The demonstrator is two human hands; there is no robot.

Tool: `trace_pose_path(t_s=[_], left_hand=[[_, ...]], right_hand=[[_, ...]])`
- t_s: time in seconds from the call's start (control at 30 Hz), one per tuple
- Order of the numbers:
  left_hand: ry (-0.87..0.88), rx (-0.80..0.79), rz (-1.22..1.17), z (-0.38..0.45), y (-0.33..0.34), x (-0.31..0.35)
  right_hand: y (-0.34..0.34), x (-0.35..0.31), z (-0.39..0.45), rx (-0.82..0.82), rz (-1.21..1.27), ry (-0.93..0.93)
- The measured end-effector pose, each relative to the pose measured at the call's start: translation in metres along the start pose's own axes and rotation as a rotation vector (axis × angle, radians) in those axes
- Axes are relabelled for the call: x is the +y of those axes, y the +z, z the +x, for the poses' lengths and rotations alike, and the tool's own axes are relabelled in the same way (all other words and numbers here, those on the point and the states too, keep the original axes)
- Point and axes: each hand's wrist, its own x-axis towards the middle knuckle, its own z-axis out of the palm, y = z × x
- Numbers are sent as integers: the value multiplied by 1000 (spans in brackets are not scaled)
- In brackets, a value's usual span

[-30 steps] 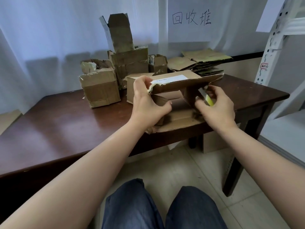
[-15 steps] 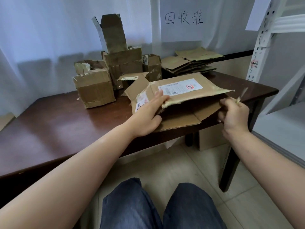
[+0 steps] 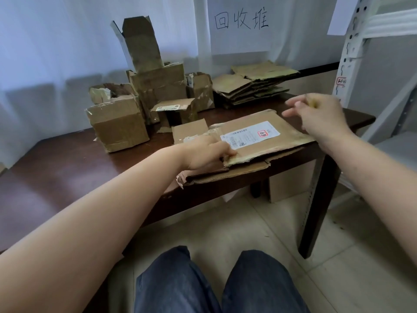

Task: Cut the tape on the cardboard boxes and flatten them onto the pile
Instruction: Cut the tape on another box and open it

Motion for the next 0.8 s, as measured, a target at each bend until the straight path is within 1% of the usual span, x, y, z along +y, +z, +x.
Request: trace_pose_path(t_s=[0.1, 0.13, 0.2, 0.27, 0.37, 0.43, 0.47, 0.5, 0.53, 0.6, 0.63, 0.67, 0.7, 0.77, 0.8], left_hand=[[151, 155, 167, 11, 6, 0], [202, 195, 231, 15, 11, -3], [258, 265, 288, 20, 22, -16], [207, 266, 296, 23, 31, -24], [47, 82, 358, 30, 35, -23], [24, 32, 369, 31, 34, -21], [38, 52, 342, 30, 33, -20], [67, 113, 291, 28, 33, -21], [108, 224, 218, 25, 32, -21], [135, 527, 93, 17, 25, -21], [79, 635, 69, 11, 19, -21], [-27, 671, 66, 6, 13, -24], [-171, 642, 78, 0, 7, -27], [-448, 498, 76, -13, -2, -34], [-520, 441, 18, -21, -4, -36]], right_hand=[[9, -1, 13, -415, -536, -27], [13, 4, 14, -495, -655, -14], [24, 16, 8, -550, -742, -2], [32, 31, 2, -525, -723, -41], [34, 39, 0, -494, -701, -71], [35, 40, 1, -509, -707, -69], [35, 41, 2, -512, -711, -65], [35, 43, 4, -498, -703, -60], [35, 44, 5, -469, -682, -54], [31, 43, 6, -370, -597, -69], [29, 39, 8, -309, -557, -73], [27, 34, 9, -256, -537, -62], [25, 30, 9, -224, -546, -47], [23, 23, 8, -204, -638, -8], [23, 21, 7, -204, -698, 16]])
